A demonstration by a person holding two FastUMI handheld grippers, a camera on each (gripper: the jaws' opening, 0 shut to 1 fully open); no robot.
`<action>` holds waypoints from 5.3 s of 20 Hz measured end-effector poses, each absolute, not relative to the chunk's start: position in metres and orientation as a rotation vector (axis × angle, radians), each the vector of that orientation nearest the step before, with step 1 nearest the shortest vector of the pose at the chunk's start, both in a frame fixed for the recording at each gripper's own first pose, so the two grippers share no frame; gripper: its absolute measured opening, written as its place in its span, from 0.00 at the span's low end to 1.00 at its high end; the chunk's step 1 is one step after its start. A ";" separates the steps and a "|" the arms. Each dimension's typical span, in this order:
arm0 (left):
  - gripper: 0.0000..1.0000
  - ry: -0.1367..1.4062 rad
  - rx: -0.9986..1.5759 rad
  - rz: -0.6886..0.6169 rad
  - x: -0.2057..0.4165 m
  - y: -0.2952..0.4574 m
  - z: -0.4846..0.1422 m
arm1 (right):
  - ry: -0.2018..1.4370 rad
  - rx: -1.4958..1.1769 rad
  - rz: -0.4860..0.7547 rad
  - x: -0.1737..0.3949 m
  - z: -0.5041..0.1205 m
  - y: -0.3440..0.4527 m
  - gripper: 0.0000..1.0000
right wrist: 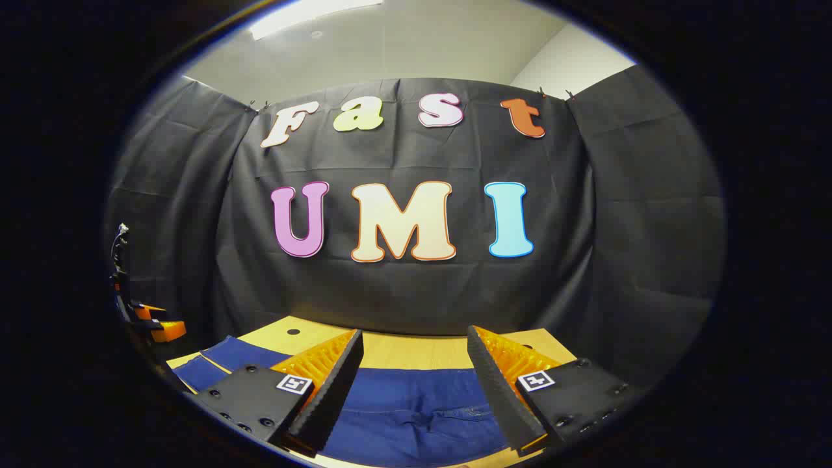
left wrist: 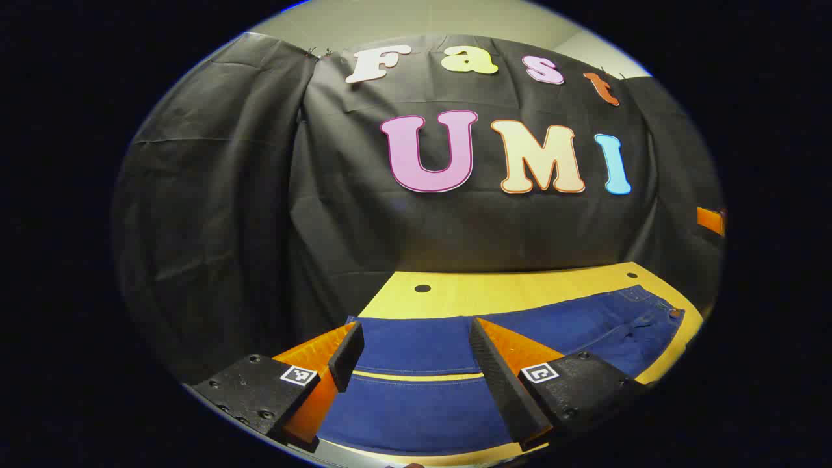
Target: Grasp the waist and the cuffs of the jeans and fold them to make the two legs overlap; first hold the waist and fold one-third of the jeans toward the cuffs, then hold the cuffs and fold the remaining one-third in the same direction to finish folding.
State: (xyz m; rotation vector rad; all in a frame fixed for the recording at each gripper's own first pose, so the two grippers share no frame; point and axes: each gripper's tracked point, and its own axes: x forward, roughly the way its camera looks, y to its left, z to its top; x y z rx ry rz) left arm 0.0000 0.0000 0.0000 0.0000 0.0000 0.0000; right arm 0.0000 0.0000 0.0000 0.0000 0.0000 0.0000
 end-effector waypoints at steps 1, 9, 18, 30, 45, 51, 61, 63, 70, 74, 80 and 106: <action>0.98 0.003 0.005 0.002 -0.001 0.002 -0.001 | 0.006 -0.001 0.002 -0.001 -0.001 0.001 0.98; 0.98 0.001 -0.042 0.003 -0.002 0.003 -0.008 | 0.014 -0.063 -0.002 -0.003 -0.007 0.006 0.99; 0.98 0.022 -0.028 -0.056 -0.001 -0.004 -0.022 | 0.032 -0.045 0.020 -0.002 -0.012 0.016 1.00; 0.96 0.442 0.282 -0.484 -0.029 -0.016 -0.168 | 0.197 -0.105 0.081 -0.020 -0.066 0.036 1.00; 0.96 0.809 0.613 -0.821 -0.062 -0.009 -0.253 | 0.264 -0.095 0.068 -0.033 -0.092 0.035 0.99; 0.92 0.866 0.618 -0.836 -0.066 -0.010 -0.254 | 0.289 -0.076 0.045 -0.032 -0.101 0.029 0.99; 0.77 0.924 0.622 -0.788 -0.058 -0.010 -0.254 | 0.333 -0.017 0.081 -0.017 -0.120 0.045 0.99; 0.49 0.909 0.601 -0.777 -0.057 -0.013 -0.253 | 0.335 -0.008 0.095 -0.013 -0.121 0.047 0.99; 0.00 0.942 0.522 -0.738 -0.052 -0.015 -0.255 | 0.414 0.015 0.168 -0.004 -0.145 0.033 0.99; 0.00 0.935 0.540 -0.727 -0.051 -0.016 -0.255 | 0.534 -0.056 0.221 -0.004 -0.184 -0.010 0.99; 0.00 1.015 0.535 -0.687 -0.052 -0.015 -0.256 | 0.856 -0.256 0.353 -0.033 -0.274 -0.082 0.99; 0.00 1.117 0.554 -0.643 -0.049 -0.017 -0.257 | 1.116 -0.347 0.468 -0.031 -0.356 -0.111 0.49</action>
